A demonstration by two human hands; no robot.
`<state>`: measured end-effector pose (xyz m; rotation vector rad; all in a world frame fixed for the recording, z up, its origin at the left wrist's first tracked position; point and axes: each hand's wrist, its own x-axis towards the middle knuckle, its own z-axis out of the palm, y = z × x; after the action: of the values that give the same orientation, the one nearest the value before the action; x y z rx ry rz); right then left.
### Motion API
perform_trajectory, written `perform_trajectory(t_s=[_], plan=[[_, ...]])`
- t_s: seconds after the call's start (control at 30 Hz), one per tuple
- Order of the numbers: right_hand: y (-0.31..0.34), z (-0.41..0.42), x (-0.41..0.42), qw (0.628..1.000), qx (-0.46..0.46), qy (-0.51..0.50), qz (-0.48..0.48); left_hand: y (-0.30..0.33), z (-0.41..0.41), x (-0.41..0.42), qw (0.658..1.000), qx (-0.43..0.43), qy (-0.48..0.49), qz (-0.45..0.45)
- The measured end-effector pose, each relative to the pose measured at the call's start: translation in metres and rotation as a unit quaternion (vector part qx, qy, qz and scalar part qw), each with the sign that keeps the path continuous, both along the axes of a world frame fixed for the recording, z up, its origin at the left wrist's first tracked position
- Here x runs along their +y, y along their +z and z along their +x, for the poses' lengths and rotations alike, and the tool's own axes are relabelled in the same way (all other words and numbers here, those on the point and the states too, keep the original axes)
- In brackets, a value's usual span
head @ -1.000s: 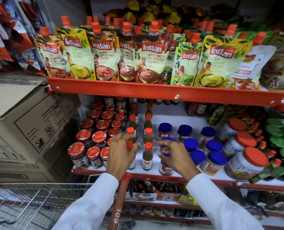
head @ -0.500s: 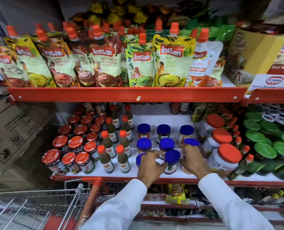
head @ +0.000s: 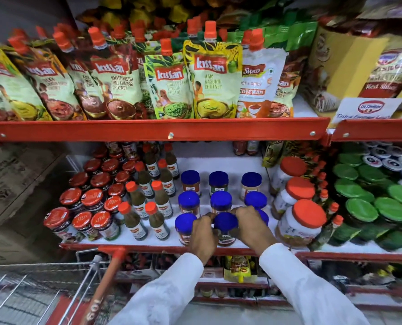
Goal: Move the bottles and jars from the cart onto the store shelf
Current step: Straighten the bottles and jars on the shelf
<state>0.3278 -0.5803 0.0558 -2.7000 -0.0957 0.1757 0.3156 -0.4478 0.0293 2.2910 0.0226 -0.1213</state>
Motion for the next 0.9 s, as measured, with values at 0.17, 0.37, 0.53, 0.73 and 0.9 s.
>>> perform_trajectory(t_s=[0.17, 0.37, 0.53, 0.73, 0.9], plan=[[-0.007, -0.005, 0.005, 0.999, -0.007, -0.031, 0.027, 0.003, -0.004, 0.002, 1.000, 0.000, -0.007, 0.009], [-0.006, -0.013, 0.007, 0.997, -0.005, -0.045, 0.059, 0.008, -0.010, 0.005, 0.999, -0.015, -0.015, 0.028], [-0.006, -0.029, -0.025, 0.993, -0.054, -0.097, 0.046, 0.017, -0.008, -0.001, 0.993, -0.078, -0.023, 0.088], [-0.008, -0.034, -0.064, 0.973, -0.101, -0.181, 0.096, 0.022, 0.007, -0.041, 0.966, -0.161, -0.128, 0.157], [-0.018, -0.027, -0.071, 0.978, -0.069, -0.153, 0.124, 0.015, 0.020, -0.066, 0.930, -0.114, -0.208, 0.280]])
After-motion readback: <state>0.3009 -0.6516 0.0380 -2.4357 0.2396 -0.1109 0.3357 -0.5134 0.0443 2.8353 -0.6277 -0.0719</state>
